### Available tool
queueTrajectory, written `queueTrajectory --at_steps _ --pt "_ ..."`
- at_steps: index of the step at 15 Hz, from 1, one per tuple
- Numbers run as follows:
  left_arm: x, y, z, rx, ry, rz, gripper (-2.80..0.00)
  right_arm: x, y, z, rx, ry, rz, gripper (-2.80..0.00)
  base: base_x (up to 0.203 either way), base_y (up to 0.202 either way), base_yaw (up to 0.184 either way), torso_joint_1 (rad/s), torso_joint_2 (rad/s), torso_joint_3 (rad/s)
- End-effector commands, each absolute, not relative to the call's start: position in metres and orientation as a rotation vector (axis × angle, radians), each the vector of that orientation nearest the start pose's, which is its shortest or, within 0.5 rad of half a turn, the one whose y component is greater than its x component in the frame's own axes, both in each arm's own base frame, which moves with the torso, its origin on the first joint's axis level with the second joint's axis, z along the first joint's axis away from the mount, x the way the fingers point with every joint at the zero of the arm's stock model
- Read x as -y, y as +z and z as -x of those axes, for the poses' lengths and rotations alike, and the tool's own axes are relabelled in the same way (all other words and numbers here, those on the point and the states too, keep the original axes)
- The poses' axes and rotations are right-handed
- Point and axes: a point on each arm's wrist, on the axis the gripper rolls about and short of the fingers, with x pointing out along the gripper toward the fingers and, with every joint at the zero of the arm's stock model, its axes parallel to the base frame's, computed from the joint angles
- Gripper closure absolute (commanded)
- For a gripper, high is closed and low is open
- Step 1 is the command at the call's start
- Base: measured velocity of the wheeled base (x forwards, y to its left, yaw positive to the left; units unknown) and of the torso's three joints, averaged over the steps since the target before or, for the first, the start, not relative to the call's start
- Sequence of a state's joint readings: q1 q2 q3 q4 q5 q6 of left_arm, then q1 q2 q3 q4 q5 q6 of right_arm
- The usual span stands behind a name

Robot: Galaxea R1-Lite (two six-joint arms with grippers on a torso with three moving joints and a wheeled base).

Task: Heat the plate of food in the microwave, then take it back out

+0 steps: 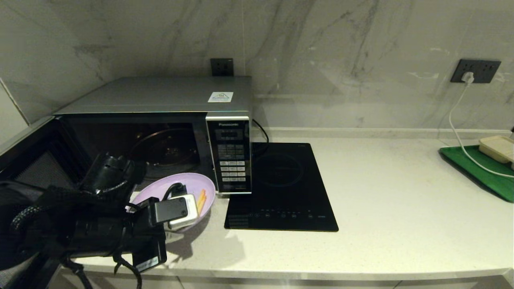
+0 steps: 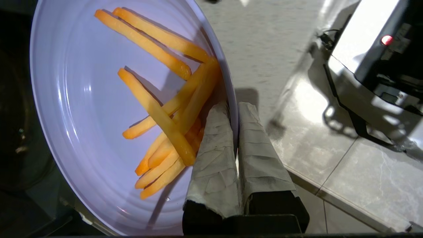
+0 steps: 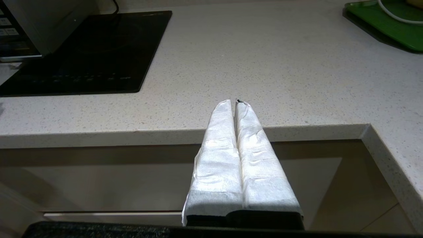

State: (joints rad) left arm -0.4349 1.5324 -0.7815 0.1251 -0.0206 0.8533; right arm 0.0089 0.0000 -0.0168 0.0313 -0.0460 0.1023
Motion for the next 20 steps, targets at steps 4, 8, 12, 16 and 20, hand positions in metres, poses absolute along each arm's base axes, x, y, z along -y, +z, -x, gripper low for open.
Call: queueTrajectory --at_steps 4,8,12,16,20 --pt "0.113 0.153 -0.174 -0.599 -0.864 -1.025 0.0 0.001 0.077 0.024 -0.013 -0.038 -0.102 0.0 0.0 0.0 0.0 0.0 0.0 0.0" --pt "0.138 0.148 -0.169 -0.573 -0.933 -1.062 0.0 0.001 0.077 0.024 -0.013 -0.038 -0.103 0.0 0.0 0.0 0.0 0.0 0.0 0.0" --pt "0.17 0.145 -0.182 -0.513 -0.98 -1.075 0.0 0.001 0.077 0.024 -0.013 -0.039 -0.102 0.0 0.0 0.0 0.0 0.0 0.0 0.0" --pt "0.201 0.14 -0.185 -0.495 -1.04 -1.101 0.0 0.001 0.077 0.024 -0.013 -0.038 -0.102 0.0 0.0 0.0 0.0 0.0 0.0 0.0" --pt "0.232 0.138 -0.187 -0.457 -1.089 -1.126 0.0 0.001 0.077 0.024 -0.013 -0.038 -0.102 0.0 0.0 0.0 0.0 0.0 0.0 0.0"
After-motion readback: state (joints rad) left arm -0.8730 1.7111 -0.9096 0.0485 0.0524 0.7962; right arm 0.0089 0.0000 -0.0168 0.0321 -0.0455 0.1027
